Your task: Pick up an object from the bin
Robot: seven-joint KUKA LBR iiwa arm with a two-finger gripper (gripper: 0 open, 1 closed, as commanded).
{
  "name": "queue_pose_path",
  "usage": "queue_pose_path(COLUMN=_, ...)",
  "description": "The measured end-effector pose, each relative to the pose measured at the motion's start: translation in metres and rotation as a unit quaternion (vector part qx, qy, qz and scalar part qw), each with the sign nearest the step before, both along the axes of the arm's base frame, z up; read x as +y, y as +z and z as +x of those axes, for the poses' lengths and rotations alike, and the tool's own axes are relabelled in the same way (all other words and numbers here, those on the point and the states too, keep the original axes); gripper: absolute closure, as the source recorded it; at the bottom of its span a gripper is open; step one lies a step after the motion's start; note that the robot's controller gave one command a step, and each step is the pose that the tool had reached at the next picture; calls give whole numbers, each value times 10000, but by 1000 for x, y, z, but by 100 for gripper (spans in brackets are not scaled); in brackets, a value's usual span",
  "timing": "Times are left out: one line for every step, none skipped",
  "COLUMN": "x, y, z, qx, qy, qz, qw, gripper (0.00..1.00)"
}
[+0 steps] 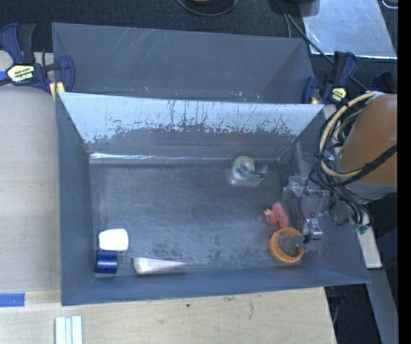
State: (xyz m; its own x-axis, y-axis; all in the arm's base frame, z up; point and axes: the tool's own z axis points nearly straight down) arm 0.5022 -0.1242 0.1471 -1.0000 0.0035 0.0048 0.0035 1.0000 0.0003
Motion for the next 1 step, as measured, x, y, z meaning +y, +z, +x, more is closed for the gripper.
queue_pose_path(x=0, y=4, z=2, qx=-41, qy=18, qz=-8, qw=10000, gripper=0)
